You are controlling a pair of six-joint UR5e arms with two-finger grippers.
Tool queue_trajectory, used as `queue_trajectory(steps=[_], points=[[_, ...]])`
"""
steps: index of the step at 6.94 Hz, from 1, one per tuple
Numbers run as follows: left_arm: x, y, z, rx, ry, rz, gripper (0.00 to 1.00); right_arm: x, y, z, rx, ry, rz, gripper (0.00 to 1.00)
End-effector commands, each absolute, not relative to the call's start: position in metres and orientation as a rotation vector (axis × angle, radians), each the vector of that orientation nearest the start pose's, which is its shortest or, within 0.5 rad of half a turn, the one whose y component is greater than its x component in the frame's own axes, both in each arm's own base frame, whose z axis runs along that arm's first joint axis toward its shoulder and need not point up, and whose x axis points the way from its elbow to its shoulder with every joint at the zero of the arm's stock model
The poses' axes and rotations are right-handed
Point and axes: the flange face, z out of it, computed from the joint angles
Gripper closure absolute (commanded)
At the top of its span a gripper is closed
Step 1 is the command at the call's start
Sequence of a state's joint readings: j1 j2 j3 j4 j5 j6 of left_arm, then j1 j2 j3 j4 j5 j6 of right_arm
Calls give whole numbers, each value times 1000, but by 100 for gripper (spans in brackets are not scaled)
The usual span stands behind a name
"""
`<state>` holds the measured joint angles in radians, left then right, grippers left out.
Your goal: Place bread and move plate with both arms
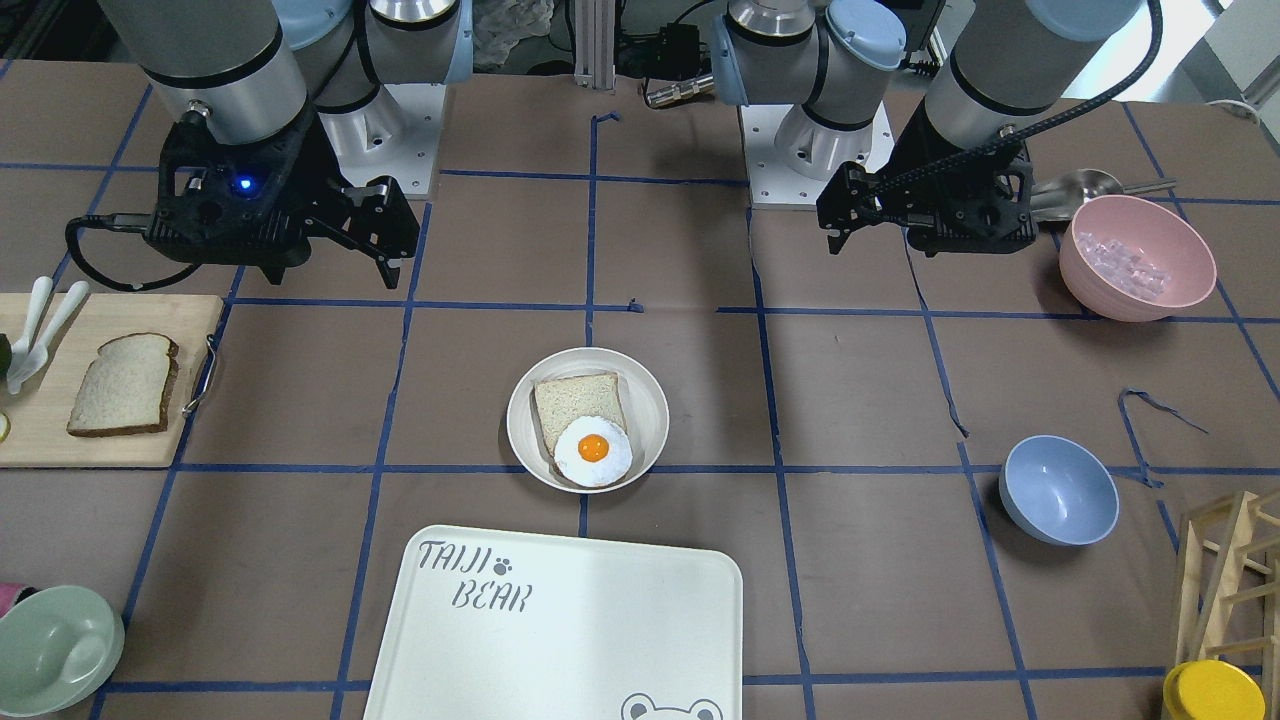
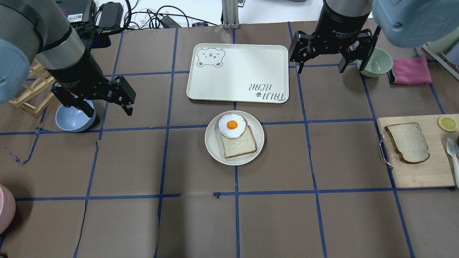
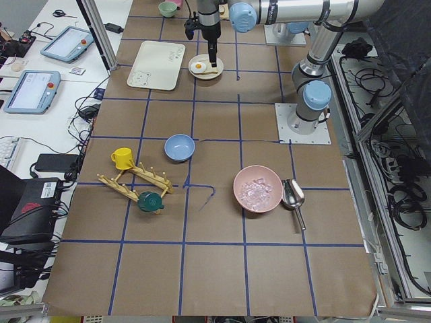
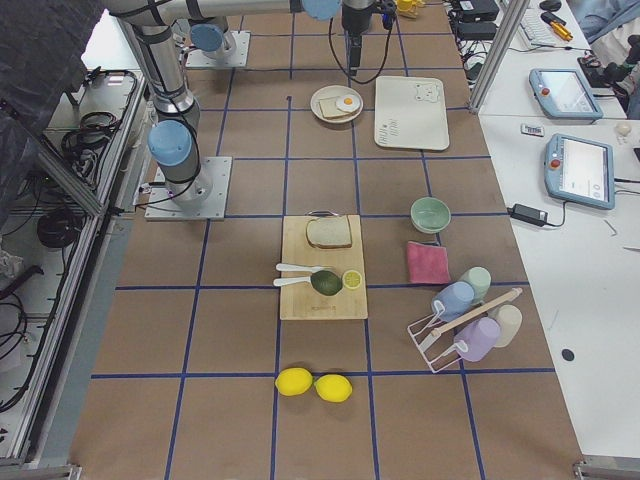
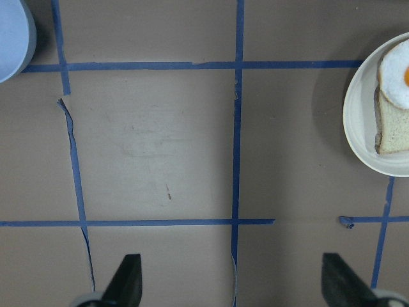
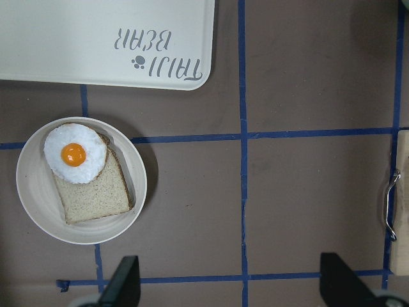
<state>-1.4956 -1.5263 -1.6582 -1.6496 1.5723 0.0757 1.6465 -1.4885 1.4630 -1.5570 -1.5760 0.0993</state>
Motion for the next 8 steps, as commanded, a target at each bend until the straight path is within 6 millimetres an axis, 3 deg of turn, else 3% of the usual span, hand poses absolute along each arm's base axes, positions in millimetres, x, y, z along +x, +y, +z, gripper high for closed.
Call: queue_trajectory(steps=[1,8], points=[[-97,-468,462,-2,3142,181,0,169,-517,498,-103,3168,-26,0],[-97,-468,460,0,3142,186,0,161,-524,496,-73,3169,-31,0]])
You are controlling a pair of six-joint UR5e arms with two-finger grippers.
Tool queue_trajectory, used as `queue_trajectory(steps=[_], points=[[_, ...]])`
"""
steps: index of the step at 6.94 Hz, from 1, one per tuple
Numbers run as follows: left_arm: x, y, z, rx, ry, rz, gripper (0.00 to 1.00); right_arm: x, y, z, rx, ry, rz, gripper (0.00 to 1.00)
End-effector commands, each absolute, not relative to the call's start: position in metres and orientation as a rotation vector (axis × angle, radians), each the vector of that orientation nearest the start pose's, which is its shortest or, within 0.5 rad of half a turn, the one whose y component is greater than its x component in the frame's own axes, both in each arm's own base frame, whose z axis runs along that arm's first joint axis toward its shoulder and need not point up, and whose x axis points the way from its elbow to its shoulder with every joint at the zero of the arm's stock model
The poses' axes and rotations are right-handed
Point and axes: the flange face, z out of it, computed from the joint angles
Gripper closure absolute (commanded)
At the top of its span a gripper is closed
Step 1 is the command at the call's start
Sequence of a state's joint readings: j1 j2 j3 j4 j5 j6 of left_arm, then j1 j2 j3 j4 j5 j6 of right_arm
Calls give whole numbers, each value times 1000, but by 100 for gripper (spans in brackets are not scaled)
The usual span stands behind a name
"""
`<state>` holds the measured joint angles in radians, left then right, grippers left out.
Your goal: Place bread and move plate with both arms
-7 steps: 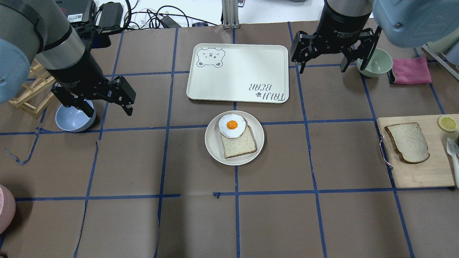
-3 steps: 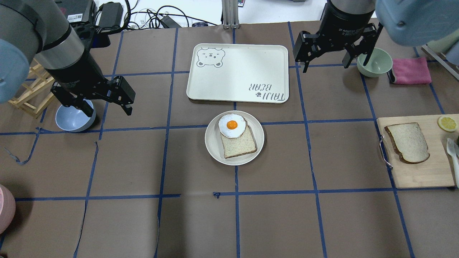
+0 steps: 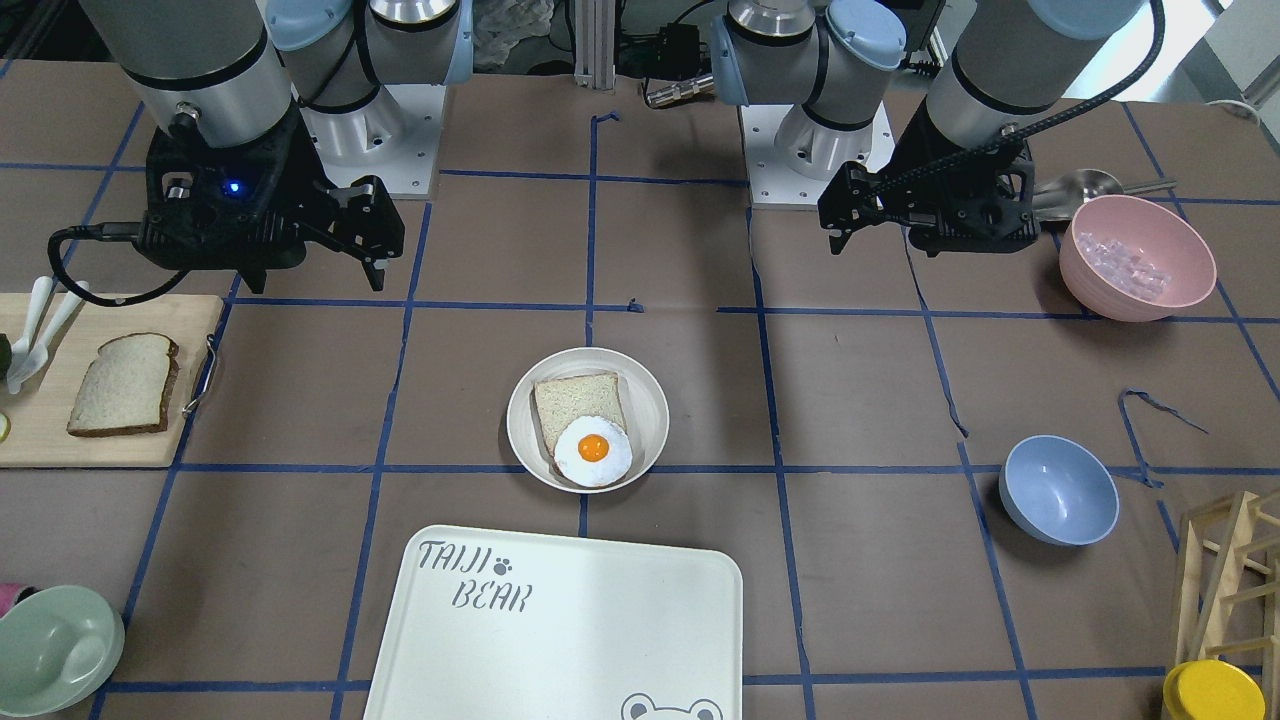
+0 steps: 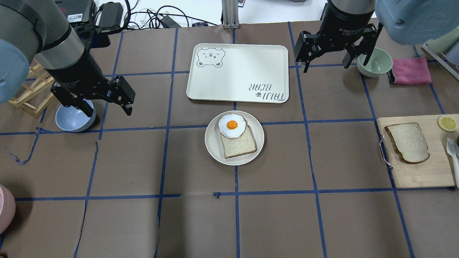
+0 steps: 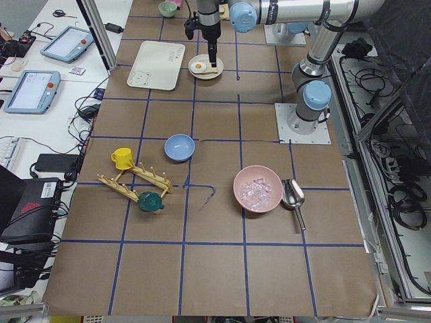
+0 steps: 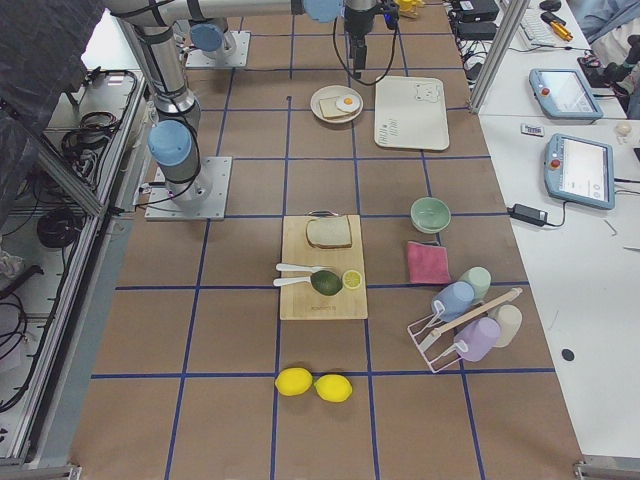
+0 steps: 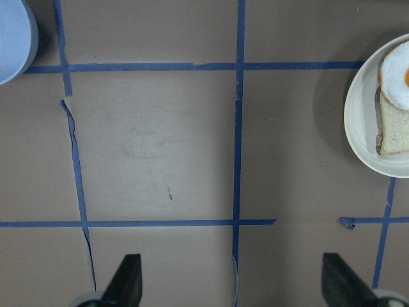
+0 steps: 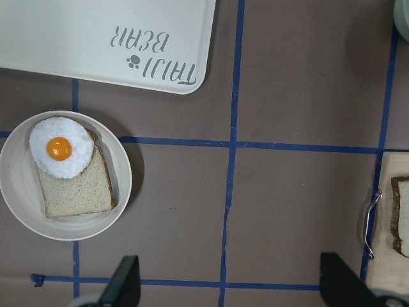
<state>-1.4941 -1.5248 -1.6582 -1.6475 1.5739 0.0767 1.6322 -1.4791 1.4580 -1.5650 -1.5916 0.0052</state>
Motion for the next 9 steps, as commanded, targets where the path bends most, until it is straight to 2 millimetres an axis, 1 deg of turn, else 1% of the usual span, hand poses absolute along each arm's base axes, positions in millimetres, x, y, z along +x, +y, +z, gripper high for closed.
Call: queue_trajectory(steps=[1,5,6,7,8,9], points=[[-97,-468,460,0,3142,186,0,162,-522,500,-75,3167,-45,0],[-97,-468,460,0,3142,186,0,154,-523,496,-73,3197,-37,0],[-97,-468,460,0,3142,186,0,142,-529,489,-64,3198,-13,0],[-97,-469,459,0,3142,190,0,116,-532,477,-4,3199,38,0],[-98,-468,459,3,3142,188,0,91,-532,460,-27,3192,97,0],[-97,-468,459,0,3142,188,0,45,-534,433,-1,3202,164,0]])
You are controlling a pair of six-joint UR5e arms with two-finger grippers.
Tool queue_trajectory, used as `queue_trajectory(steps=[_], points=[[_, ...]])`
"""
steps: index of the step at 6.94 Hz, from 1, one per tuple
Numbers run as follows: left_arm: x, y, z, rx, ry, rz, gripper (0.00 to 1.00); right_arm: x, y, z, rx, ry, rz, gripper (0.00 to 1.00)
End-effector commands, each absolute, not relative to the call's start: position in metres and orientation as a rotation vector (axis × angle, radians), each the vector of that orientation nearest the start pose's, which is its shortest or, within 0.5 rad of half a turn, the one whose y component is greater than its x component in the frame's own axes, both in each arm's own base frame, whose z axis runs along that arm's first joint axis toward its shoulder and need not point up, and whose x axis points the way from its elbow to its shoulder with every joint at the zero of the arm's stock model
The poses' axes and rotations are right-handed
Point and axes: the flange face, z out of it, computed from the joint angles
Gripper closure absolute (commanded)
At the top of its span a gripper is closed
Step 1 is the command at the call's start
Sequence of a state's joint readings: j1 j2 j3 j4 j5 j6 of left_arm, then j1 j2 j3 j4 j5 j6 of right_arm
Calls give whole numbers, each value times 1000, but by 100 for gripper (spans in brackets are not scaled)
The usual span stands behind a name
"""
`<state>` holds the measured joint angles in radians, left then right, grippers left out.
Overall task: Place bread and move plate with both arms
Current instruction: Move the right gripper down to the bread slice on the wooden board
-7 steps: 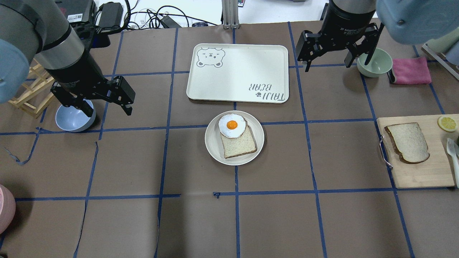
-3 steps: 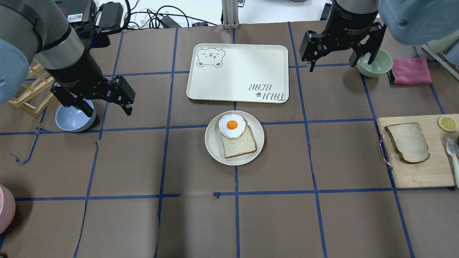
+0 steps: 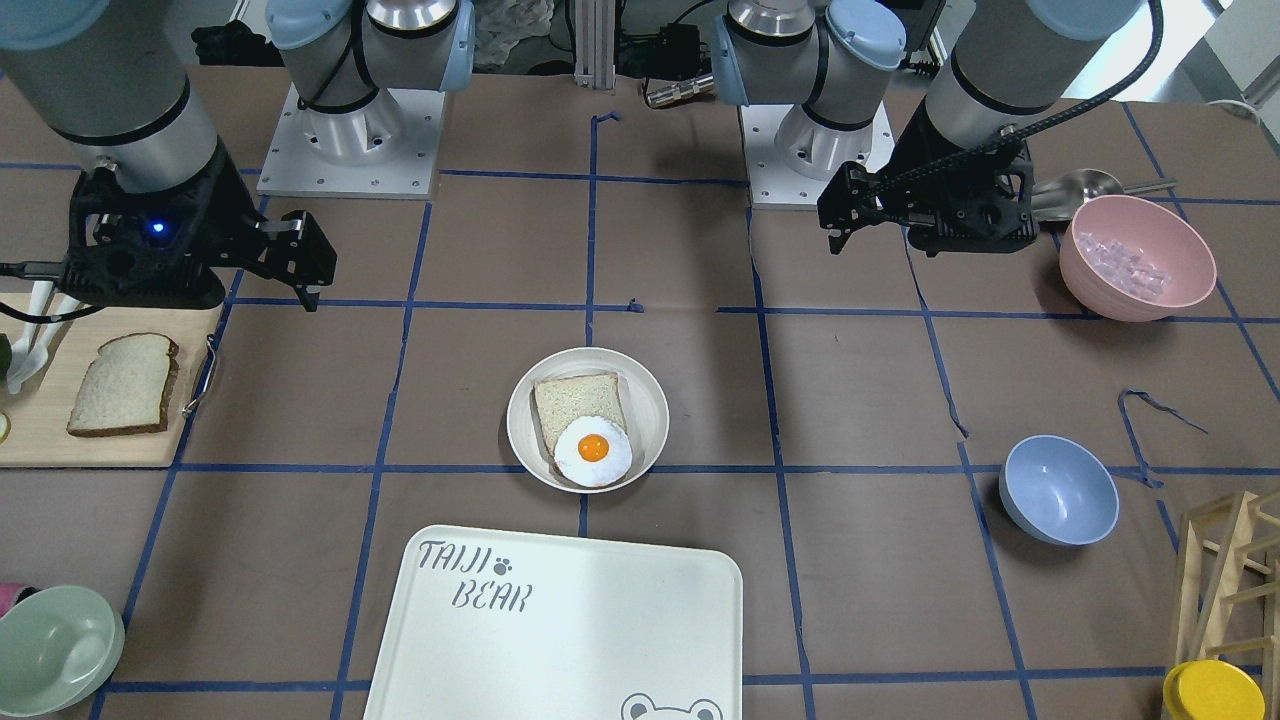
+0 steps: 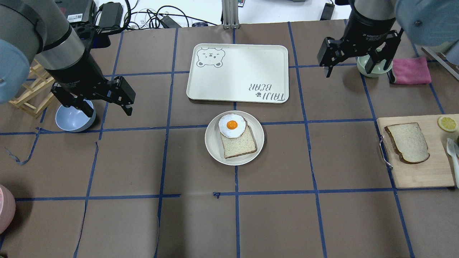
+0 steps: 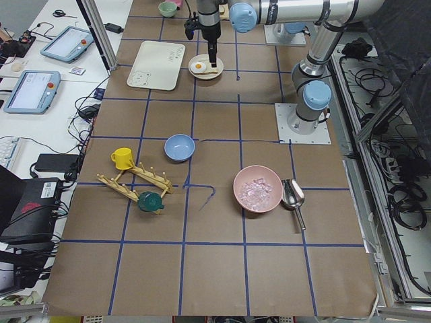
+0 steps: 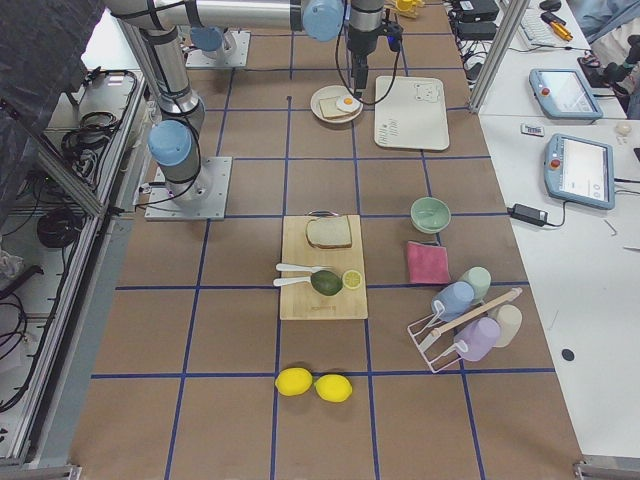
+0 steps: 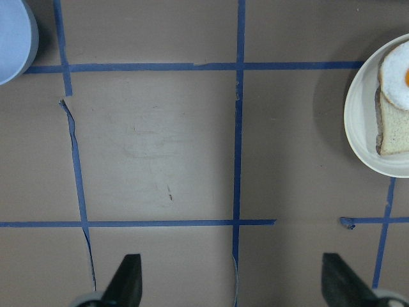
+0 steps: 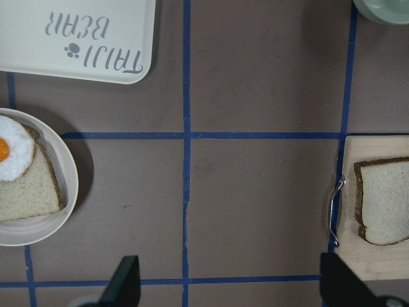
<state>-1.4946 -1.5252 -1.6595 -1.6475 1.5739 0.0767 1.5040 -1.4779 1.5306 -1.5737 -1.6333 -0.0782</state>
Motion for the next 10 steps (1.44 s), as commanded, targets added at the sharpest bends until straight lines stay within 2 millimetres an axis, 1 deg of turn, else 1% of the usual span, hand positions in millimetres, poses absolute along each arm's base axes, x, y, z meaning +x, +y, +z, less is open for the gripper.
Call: queue_trajectory(steps=[1,2,3,4,5,6,7,8,10], points=[[-98,-469,459,3,3143,190,0,-9,-529,399,105,3229,206,0],[-98,-468,460,3,3144,186,0,-36,-524,366,50,3255,139,2],[-98,-468,460,3,3142,186,0,-48,-515,328,-40,3285,97,18],[-98,-468,460,3,3144,186,0,-63,-505,279,-13,3331,91,20],[-98,-468,460,3,3142,186,0,-71,-502,243,-99,3358,13,21],[-98,-468,459,3,3144,188,0,-84,-498,217,-163,3348,46,36],[-98,-468,459,3,3144,188,0,-98,-498,202,-155,3331,90,38],[-98,-468,459,3,3142,188,0,-102,-494,196,-165,3327,127,44],[-98,-468,460,3,3142,186,0,-105,-485,188,-140,3319,159,45]])
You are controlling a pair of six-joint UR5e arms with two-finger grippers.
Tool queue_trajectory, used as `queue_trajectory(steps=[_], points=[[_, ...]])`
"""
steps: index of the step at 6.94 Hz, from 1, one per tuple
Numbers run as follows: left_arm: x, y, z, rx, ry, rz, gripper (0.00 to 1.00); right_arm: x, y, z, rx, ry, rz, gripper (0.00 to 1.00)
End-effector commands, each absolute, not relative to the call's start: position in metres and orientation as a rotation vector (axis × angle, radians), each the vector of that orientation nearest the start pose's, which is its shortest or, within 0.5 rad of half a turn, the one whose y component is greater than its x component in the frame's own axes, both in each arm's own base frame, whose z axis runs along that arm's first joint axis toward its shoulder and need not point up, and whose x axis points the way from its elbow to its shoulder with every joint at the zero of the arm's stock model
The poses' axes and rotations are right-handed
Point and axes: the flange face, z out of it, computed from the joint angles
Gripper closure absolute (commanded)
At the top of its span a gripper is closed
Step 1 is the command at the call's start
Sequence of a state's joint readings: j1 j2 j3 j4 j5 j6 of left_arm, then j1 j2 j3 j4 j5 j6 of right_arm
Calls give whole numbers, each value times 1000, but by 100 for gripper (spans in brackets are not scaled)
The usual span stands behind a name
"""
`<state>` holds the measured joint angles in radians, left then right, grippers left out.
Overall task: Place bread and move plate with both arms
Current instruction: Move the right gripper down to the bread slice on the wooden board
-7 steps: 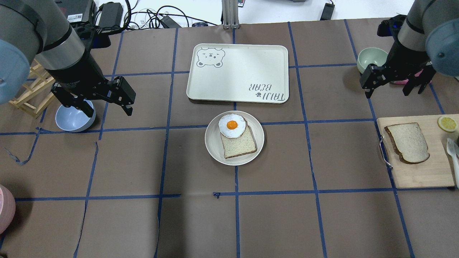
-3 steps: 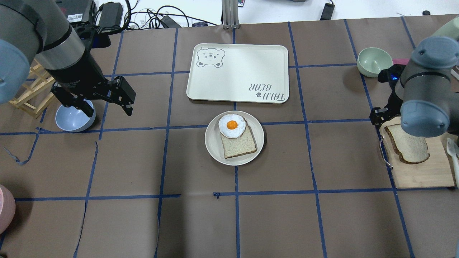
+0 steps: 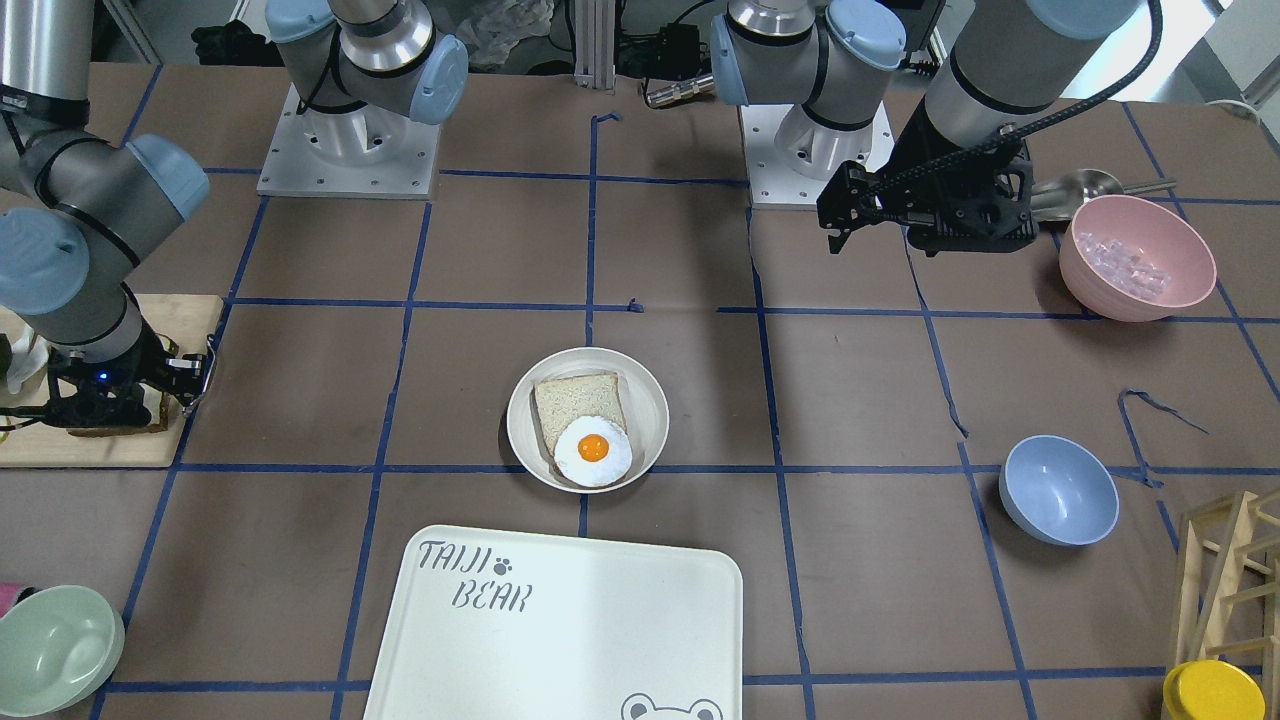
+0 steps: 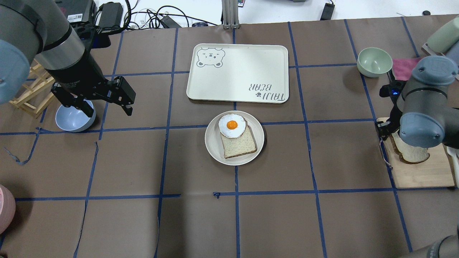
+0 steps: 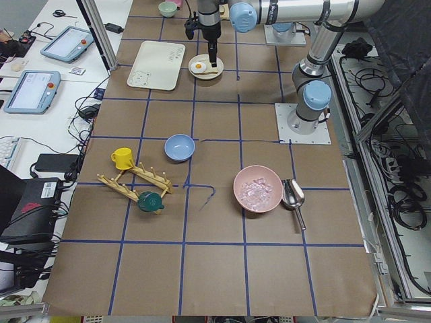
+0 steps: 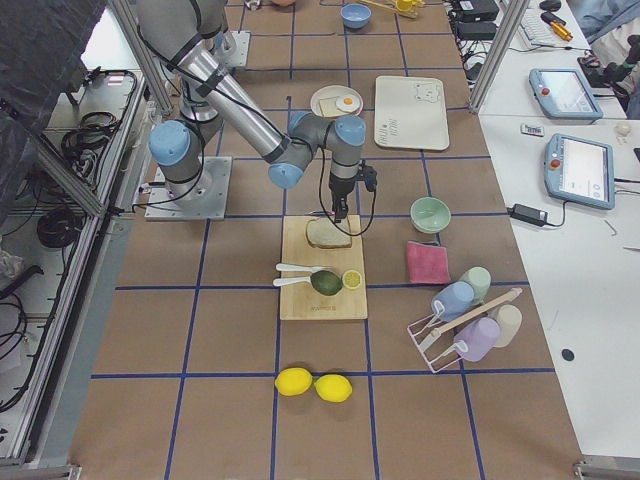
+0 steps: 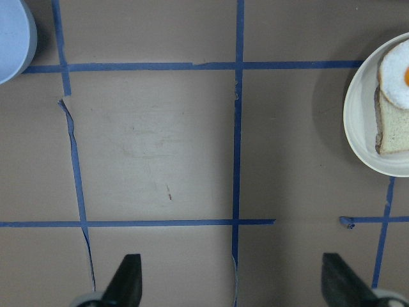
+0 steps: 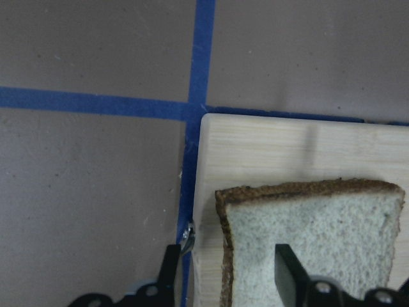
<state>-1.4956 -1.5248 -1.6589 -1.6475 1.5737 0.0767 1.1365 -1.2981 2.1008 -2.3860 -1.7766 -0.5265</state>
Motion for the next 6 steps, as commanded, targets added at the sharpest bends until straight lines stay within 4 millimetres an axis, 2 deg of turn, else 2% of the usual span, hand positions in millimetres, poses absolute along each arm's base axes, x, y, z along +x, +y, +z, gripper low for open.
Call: queue_trajectory(steps=[1,2,4,6], points=[[-98,-469,460,0,3144,181,0,-107,-484,189,-143,3333,171,55],[-98,-469,462,0,3144,176,0,-108,-484,191,-140,3350,174,72],[-97,-469,461,0,3144,176,0,-108,-483,194,-141,3347,183,97],[-97,-469,461,0,3144,176,0,-107,-481,192,-138,3341,202,100]])
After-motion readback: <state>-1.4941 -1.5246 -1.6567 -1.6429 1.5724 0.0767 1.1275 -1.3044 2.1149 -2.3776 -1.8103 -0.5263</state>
